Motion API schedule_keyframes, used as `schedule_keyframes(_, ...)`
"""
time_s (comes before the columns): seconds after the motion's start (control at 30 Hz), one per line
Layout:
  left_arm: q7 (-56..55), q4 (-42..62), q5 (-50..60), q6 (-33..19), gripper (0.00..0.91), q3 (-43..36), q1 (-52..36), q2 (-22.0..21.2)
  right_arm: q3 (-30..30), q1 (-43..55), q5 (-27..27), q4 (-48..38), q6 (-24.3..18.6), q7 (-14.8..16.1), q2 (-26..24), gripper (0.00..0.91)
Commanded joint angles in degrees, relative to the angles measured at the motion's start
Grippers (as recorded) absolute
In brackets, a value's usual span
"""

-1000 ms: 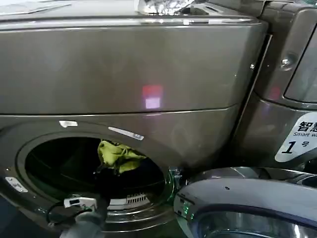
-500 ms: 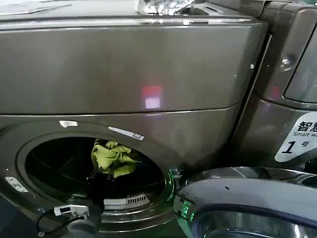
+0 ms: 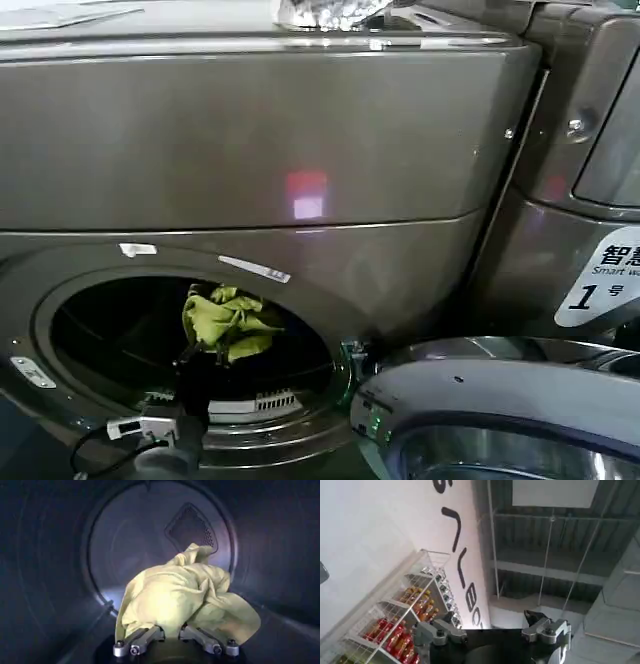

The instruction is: Grasp the clothes from the dryer.

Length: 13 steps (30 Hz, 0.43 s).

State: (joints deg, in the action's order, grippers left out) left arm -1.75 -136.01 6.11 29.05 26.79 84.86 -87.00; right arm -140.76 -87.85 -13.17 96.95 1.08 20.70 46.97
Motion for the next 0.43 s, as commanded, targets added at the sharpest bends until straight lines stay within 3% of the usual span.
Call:
schedule_keyframes(0.03, 0.02, 0.07, 0.05, 0.24, 0.000, 0.16, 0.02, 0.02, 0.23, 0.06, -0.41, 0.62, 0.28, 0.20, 0.15, 0.907)
schedule_keyframes(0.43, 0.29, 0.10, 0.02, 0.63, 0.000, 0.02, -0.14, 0.13, 0.21, 0.01, -0.41, 0.82, 0.33, 0.35, 0.08, 0.907)
